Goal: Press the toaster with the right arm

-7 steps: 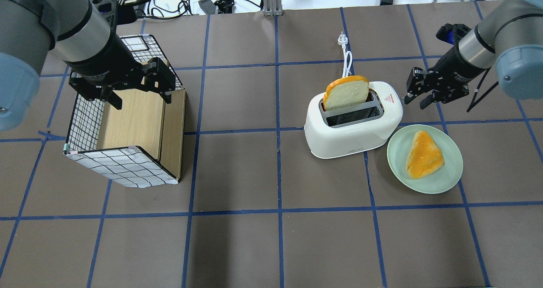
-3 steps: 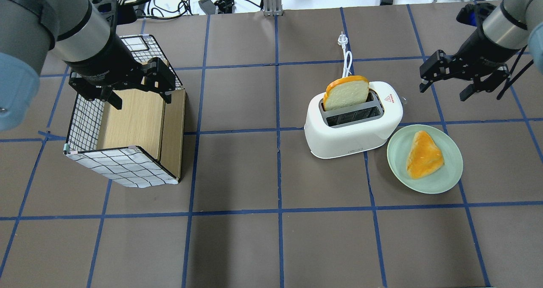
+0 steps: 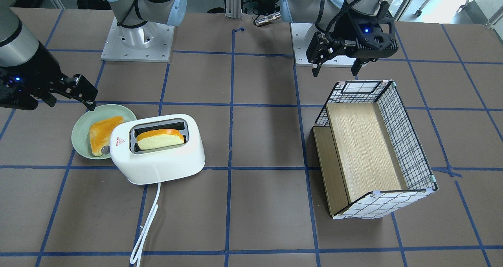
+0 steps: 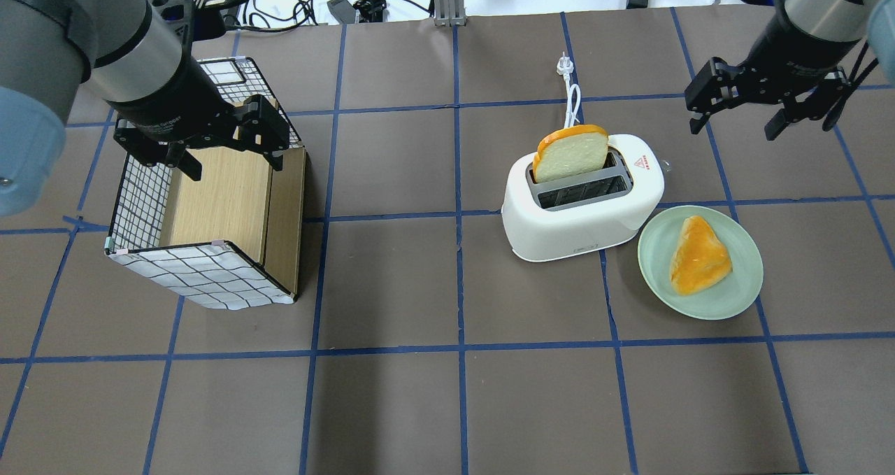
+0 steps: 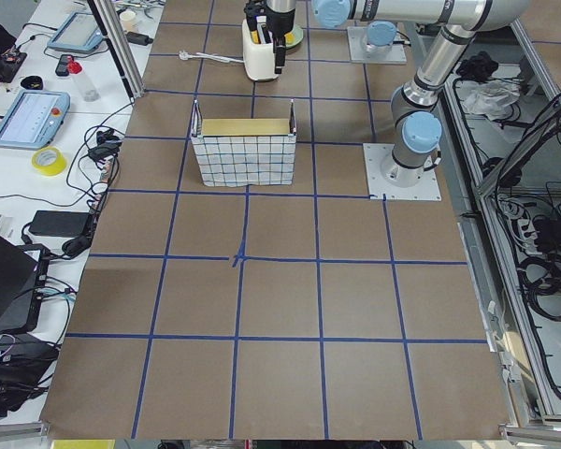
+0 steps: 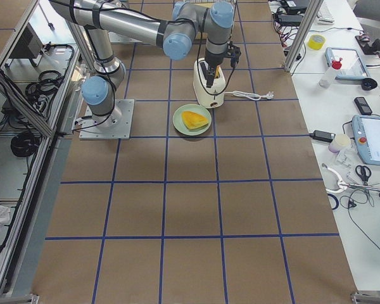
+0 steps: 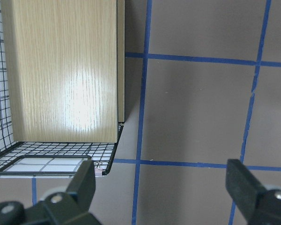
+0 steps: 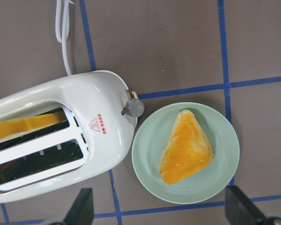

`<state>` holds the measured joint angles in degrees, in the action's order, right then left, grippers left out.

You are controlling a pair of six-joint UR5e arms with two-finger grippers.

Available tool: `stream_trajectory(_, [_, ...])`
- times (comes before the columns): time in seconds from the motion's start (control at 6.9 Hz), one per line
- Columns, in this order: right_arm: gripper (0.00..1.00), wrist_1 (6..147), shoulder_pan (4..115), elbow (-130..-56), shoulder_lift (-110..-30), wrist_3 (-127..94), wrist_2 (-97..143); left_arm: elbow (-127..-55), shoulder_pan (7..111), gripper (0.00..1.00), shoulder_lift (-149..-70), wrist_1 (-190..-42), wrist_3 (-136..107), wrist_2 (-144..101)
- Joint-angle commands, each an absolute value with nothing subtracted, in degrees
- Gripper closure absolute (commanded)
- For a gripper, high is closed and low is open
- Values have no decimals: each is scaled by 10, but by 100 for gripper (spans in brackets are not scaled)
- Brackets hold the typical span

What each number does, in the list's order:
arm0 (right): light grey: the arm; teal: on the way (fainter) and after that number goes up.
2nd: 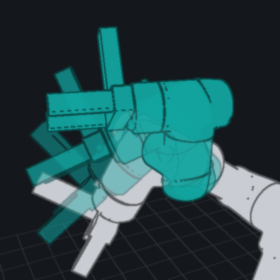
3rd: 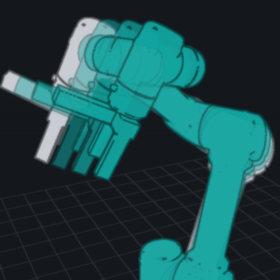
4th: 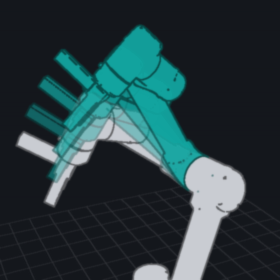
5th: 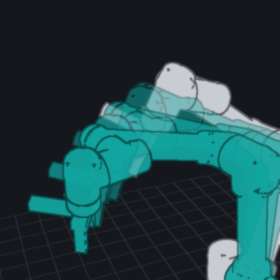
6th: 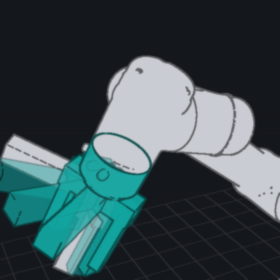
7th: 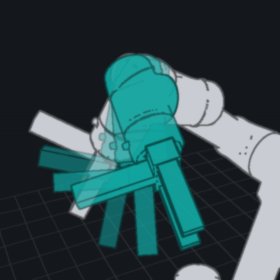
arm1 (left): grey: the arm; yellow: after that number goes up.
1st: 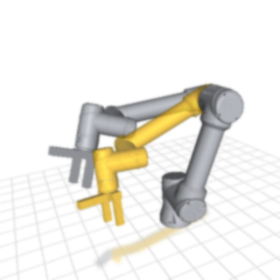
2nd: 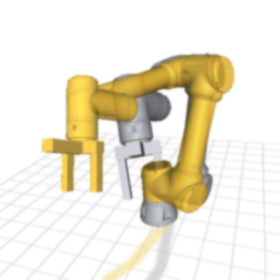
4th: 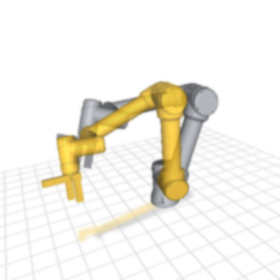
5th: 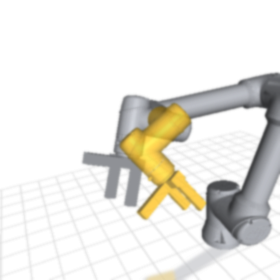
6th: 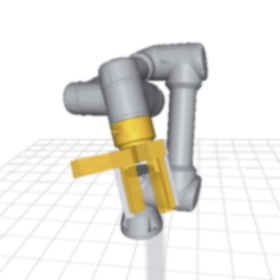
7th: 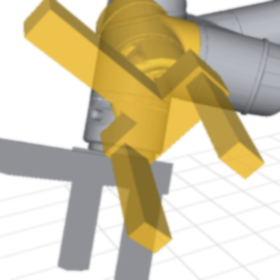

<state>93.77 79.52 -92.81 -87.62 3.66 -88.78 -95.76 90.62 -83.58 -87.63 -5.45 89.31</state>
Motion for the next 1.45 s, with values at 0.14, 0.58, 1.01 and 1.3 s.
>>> stream_trajectory(0.14, [0,931,888,-908,-881,-50,-895,-958,906,0,-836,-876,-54,893])
stream_trajectory(0.58, [0,918,889,-908,-898,-51,-894,-958,906,0,-836,-876,-54,894])
stream_trajectory(1.01, [0,917,889,-908,-898,-50,-894,-958,906,0,-836,-876,-54,894])
stream_trajectory(1.3, [0,918,889,-908,-897,-49,-893,-958,906,0,-836,-876,-54,893])
